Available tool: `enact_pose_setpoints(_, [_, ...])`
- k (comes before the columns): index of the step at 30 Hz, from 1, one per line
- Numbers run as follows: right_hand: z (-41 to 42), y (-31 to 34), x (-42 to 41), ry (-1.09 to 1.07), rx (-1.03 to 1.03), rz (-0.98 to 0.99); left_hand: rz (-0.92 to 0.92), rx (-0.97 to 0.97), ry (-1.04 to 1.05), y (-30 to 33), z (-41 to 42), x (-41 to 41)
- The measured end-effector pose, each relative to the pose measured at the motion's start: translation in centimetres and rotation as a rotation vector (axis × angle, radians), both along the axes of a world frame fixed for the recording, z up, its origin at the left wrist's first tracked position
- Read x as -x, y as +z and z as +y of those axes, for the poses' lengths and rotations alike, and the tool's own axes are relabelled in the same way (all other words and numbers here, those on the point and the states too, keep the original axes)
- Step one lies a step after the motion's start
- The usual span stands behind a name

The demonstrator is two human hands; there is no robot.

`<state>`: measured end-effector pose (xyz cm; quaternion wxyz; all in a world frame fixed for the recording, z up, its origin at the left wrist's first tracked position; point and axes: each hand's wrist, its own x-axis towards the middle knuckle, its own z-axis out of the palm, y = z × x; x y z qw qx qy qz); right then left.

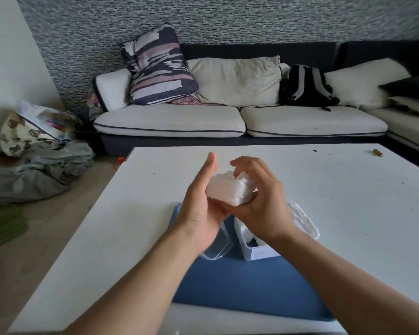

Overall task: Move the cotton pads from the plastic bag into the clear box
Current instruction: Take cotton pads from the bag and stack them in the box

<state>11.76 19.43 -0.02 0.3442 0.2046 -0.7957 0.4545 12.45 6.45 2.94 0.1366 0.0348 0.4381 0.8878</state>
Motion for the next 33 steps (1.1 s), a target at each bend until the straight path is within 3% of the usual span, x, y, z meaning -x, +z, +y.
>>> enact_pose_setpoints(4, [-0.6, 0.2, -0.2, -0.084, 0.017, 0.061, -0.030, -0.210, -0.065, -0.6, 0.5, -0.8])
enact_pose_setpoints(13, [-0.8, 0.7, -0.9, -0.015, 0.018, 0.014, 0.012, -0.076, -0.059, -0.8, 0.4, -0.1])
enact_pose_setpoints(21, [0.6, 1.5, -1.8, 0.232, 0.105, -0.236, -0.058, -0.012, -0.122, -1.1, -0.9, 1.3])
enact_pose_setpoints(33, [1.6, 1.6, -1.4, 0.229, 0.086, -0.230, -0.125, -0.012, -0.142, -0.7, -0.6, 1.1])
